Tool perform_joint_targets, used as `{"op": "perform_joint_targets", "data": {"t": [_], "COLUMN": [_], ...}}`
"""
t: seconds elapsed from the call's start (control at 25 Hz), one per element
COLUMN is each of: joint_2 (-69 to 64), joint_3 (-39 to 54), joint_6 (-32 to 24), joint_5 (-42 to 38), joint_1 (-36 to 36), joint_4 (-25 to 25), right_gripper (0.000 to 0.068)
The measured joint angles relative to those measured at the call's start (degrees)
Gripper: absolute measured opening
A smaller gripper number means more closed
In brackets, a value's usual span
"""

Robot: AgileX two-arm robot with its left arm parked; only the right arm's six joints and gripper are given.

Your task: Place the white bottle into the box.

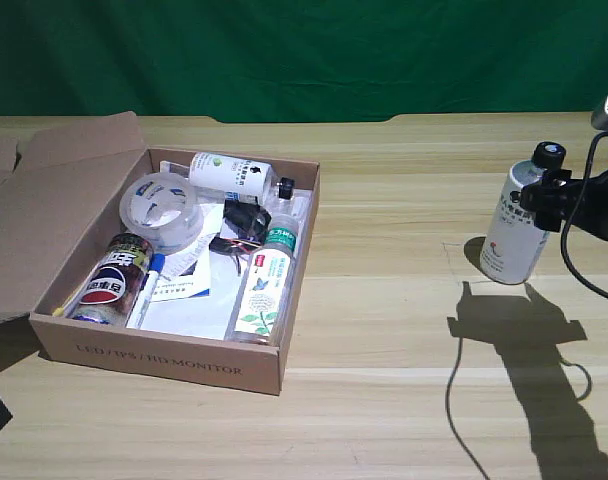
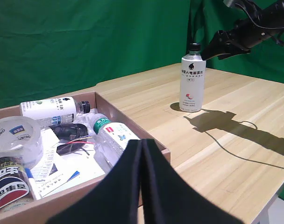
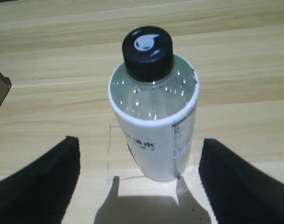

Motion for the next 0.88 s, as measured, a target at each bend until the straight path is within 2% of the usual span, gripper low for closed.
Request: {"op": "perform_joint_targets", "data": {"t": [0.88], "joint_2": [9.1], "joint_3": [-6.2], "joint_6": [0.0], "joint_5": [1.1], "joint_1": [0.1], "joint_4": [-0.9], "right_gripper": [0.0611]}}
